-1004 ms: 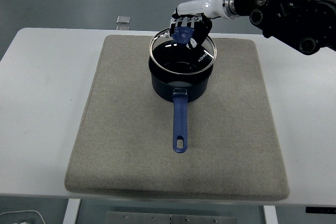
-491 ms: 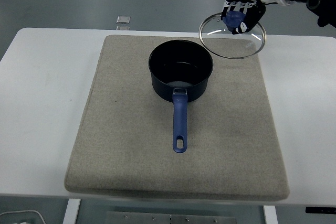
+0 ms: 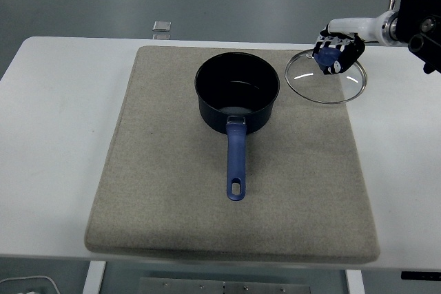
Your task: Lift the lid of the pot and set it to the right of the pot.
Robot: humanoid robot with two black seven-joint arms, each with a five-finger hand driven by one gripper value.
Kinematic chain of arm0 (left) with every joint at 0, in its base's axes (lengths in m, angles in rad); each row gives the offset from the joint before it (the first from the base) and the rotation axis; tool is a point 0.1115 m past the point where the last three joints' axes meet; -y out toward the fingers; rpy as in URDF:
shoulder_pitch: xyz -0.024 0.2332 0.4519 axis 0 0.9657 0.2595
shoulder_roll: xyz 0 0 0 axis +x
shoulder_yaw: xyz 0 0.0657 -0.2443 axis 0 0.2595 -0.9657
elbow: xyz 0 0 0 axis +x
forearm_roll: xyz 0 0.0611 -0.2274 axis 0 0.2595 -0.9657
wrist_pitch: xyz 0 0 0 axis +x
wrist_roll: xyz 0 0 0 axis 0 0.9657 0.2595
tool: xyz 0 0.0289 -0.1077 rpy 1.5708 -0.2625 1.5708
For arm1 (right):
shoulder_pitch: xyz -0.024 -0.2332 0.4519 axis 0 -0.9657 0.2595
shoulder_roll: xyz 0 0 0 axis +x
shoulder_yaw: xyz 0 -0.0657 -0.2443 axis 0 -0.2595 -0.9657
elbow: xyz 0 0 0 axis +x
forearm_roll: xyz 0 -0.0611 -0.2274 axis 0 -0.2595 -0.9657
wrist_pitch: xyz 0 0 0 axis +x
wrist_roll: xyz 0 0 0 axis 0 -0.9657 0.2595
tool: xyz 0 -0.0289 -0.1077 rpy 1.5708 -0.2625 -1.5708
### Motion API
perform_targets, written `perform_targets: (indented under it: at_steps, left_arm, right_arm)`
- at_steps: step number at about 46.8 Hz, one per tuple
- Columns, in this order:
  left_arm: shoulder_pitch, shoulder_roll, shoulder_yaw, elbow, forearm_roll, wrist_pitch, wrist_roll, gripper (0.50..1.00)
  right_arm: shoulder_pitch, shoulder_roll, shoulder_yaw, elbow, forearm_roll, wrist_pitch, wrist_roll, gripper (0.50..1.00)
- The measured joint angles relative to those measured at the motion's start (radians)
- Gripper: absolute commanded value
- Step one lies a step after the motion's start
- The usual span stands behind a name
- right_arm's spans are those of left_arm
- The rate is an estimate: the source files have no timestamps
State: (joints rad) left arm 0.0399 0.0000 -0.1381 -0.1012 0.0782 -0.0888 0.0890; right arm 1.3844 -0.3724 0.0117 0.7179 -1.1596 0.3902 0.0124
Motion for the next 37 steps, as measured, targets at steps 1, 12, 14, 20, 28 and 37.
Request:
perform_targets:
  at_steps: [1, 12, 14, 20, 28, 37]
  left_arm:
    - [0.000, 0.000, 0.000, 0.000, 0.000, 0.000, 0.000, 1.000]
    - [0.000, 0.000, 0.000, 0.000, 0.000, 0.000, 0.000, 1.000]
    - [0.000, 0.000, 0.000, 0.000, 0.000, 0.000, 0.000, 1.000]
    - [0.000, 0.000, 0.000, 0.000, 0.000, 0.000, 0.000, 1.000]
    - [0.000, 0.000, 0.000, 0.000, 0.000, 0.000, 0.000, 1.000]
    - [0.000, 0.000, 0.000, 0.000, 0.000, 0.000, 0.000, 1.000]
  right_arm:
    - [-0.004, 0.001, 0.000, 0.000, 0.000, -0.003, 0.000, 0.500]
    - [-0.045, 0.003, -0.001, -0.002, -0.003, -0.037, 0.001, 0.580]
    - [-0.049, 0.004, -0.001, -0.002, -0.003, -0.038, 0.001, 0.619]
    - [-0.053, 0.007, -0.001, -0.002, 0.002, -0.040, 0.003, 0.780]
    - [-0.053, 0.008, 0.005, 0.001, 0.008, -0.038, 0.007, 0.897]
    - [-0.056, 0.021, 0.017, 0.001, 0.009, -0.032, 0.006, 0.897]
